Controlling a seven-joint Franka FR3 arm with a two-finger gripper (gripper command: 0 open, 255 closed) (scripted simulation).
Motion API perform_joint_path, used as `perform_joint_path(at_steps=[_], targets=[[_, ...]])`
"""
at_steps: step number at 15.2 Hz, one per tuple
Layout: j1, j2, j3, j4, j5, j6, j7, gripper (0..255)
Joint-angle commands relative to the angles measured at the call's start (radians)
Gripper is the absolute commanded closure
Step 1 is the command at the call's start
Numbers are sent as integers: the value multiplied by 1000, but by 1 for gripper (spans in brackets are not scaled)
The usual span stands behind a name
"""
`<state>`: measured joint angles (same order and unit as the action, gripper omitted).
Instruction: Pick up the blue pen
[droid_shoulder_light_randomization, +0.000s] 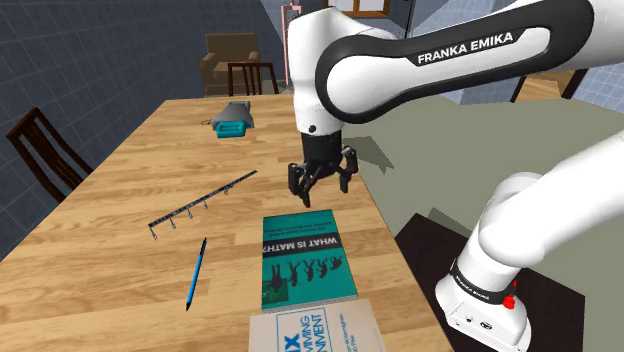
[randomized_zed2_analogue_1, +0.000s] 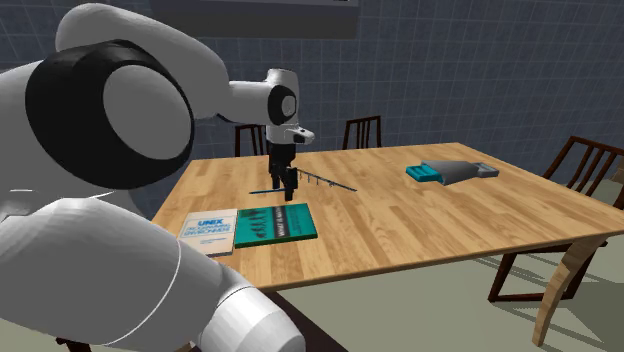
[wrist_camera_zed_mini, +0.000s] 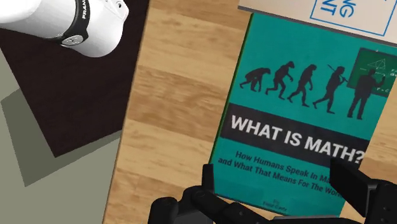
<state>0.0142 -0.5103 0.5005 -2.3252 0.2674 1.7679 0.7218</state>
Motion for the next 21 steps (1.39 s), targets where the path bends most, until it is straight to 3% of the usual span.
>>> perform_joint_path(at_steps=[1, 7, 12, 16, 21], targets=[[-7, 66, 54, 41, 5, 34, 78, 0], [-38, 291, 201, 178, -55, 131, 308, 0], [-32, 532, 293, 329, -203, 186, 539, 0], [40, 741, 300, 481, -355, 191, 722, 0], [187, 976, 243, 717, -499, 153, 886, 0]])
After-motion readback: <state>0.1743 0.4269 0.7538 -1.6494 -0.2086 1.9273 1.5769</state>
